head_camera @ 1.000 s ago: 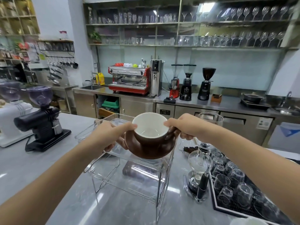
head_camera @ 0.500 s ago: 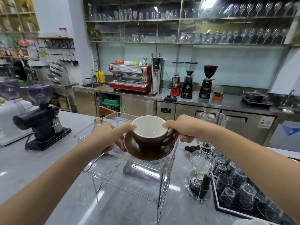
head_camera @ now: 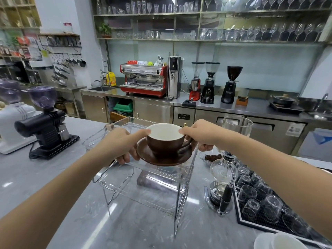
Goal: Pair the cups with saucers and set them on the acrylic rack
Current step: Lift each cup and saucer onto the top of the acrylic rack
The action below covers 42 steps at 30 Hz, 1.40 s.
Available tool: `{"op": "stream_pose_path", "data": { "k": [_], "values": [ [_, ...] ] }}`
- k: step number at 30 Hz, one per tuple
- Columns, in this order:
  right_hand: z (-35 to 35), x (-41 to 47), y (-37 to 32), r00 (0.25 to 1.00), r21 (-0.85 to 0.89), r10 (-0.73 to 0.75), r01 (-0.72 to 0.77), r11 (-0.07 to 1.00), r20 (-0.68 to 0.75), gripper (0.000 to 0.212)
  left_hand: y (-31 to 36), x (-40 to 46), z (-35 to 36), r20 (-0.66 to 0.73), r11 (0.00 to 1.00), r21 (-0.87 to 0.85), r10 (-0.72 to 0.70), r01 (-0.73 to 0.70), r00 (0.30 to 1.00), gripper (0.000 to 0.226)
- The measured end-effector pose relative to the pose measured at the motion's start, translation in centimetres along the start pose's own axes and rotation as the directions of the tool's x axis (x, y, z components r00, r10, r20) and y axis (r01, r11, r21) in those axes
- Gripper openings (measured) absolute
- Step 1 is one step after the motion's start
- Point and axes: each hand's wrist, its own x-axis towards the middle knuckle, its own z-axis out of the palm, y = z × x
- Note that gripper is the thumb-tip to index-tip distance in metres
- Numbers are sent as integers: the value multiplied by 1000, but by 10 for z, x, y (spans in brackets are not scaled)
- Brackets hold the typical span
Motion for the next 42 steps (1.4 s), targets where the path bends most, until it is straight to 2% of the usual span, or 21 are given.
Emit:
{"op": "stream_pose_path", "data": {
  "k": [5,8,10,12,15,19,24,29,33,37,42],
  "values": [
    [-2,-10,0,991,-125,-92,79,989,-102,60,-1,-5,-1,-39,996,-91,-14,11,999,70],
    [-9,-21,1,971,-136,-143,118,984,-190,65,-5,-16,-1,-120,991,-124,32,-47,992,64],
    [-15,-34,1,952,-101,-169,148,984,-254,59,-9,-28,-2,-207,981,-150,92,-124,974,59],
    [-21,-52,4,926,-42,-197,194,980,-323,44,-14,-43,-2,-290,963,-160,164,-217,943,53],
    [-22,-87,10,898,53,-225,264,963,-378,26,-19,-70,6,-340,925,-236,209,-298,917,44],
    [-8,-130,24,906,140,-217,283,949,-363,17,-21,-108,34,-256,900,-314,227,-303,940,33],
    [20,-163,53,911,204,-144,237,950,-387,18,-25,-145,74,-182,883,-363,245,-297,952,33],
    [65,-189,90,901,161,-102,185,970,-421,24,-41,-169,115,-172,898,-257,321,-357,931,32],
    [101,-209,119,899,-18,-105,108,994,-424,30,-59,-177,149,-116,903,-7,427,-430,897,40],
    [133,-226,149,918,-80,-69,40,996,-390,38,-77,-188,183,-31,878,110,471,-465,882,48],
    [164,-246,186,942,24,136,-136,990,-308,55,-104,-204,226,201,915,116,360,-387,911,67]
  ]
}}
